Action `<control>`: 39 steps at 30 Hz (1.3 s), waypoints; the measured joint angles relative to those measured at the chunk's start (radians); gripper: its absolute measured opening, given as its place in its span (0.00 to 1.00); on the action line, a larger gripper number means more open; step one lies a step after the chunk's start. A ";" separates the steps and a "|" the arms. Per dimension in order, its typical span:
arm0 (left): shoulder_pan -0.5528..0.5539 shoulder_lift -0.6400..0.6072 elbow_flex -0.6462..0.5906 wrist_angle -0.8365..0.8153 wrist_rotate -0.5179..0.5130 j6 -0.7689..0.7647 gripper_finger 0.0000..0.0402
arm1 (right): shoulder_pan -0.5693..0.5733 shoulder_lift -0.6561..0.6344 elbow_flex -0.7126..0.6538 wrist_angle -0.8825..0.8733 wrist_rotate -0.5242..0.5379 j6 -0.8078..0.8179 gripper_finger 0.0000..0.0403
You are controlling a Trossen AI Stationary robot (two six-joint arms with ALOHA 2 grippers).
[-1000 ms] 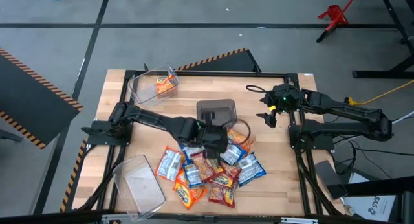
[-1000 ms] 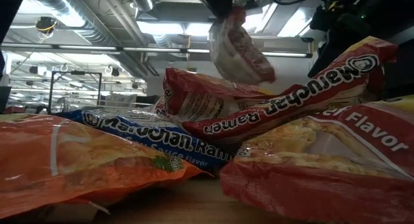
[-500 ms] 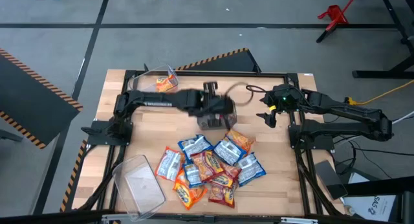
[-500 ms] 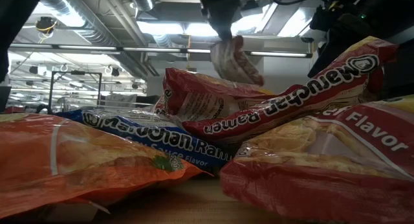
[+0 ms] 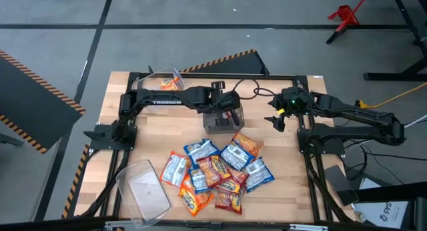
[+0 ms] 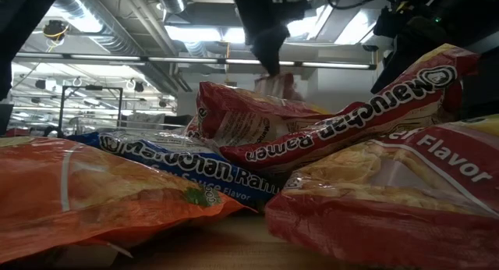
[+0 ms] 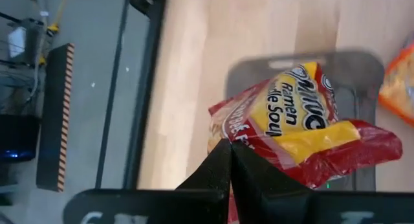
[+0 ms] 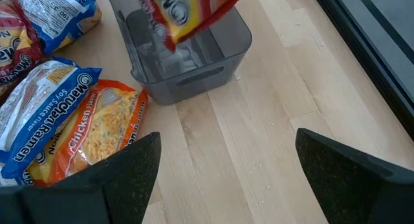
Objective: Sort Maruchan noodles
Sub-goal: Put the red noodle pack into the black bin
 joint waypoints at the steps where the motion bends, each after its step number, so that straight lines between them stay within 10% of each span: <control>1: 0.000 0.000 -0.010 0.003 0.000 -0.001 0.00 | 0.000 0.000 0.000 0.000 0.000 0.000 0.85; 39: 0.001 -0.001 -0.352 0.333 0.077 0.006 0.06 | 0.000 0.000 0.000 0.001 -0.006 0.000 0.85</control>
